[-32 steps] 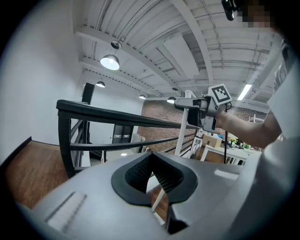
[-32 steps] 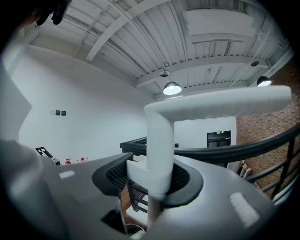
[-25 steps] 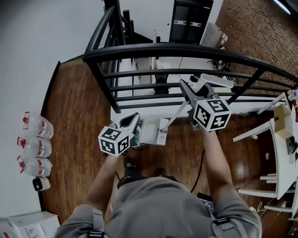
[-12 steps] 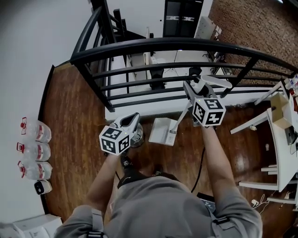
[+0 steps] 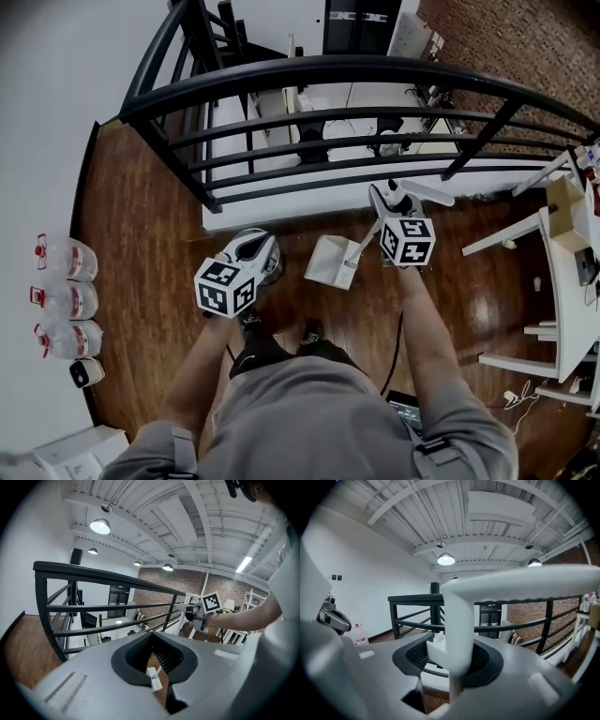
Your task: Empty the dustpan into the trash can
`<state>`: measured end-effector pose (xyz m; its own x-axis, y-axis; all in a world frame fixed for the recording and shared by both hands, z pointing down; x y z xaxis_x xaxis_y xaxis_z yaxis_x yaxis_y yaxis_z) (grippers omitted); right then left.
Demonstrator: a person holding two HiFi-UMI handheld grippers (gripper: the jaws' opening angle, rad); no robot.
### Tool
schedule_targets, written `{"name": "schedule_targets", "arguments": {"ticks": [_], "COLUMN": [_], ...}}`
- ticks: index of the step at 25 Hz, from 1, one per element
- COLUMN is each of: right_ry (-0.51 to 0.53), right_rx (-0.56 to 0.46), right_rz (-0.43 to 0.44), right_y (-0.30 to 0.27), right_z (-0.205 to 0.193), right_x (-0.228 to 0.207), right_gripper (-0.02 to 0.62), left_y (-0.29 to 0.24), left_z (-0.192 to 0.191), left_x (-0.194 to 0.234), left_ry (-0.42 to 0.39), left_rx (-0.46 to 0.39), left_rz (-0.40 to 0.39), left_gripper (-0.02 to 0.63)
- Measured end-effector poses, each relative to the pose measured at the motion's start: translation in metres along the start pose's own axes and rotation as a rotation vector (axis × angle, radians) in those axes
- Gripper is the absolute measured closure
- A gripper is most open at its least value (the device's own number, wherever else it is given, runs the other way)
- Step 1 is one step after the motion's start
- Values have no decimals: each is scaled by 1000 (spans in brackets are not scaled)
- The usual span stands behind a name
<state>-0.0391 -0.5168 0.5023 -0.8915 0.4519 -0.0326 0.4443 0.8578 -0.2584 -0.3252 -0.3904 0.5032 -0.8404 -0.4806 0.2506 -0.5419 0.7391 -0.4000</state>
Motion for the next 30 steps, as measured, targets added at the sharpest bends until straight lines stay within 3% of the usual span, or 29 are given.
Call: {"name": "schedule_targets", "arguments": {"ticks": [9,22,30], "right_ry": [-54,-98,-130], "right_rx": [37,130,136], "right_rz": [-32,-57,-88], "right_y": [-4,-10,3], "right_z": [-59,-118,-134], "right_x": [-21,-24,-26], "right_gripper": [416,420,419], "left_y": [-21,-25,-31], "left_z": [-21,-26,-32], "left_x": [-18,-11,-11], "left_ry": [-3,14,17], "left_rx": [99,111,133], "left_rz": [-39,-10,-17], "left_gripper": [601,601,601]}}
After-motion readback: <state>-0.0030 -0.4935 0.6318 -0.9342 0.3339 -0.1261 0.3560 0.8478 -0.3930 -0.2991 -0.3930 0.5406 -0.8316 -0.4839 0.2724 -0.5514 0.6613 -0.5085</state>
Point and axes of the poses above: the fingertips, and each gripper's own axes: y backward along the fingers, x to its left, z out of its top, the point moved 6 cm from there along y, backward along the fingers, and after that the axes turned 1 degree about -x, right-handed, at the moved point
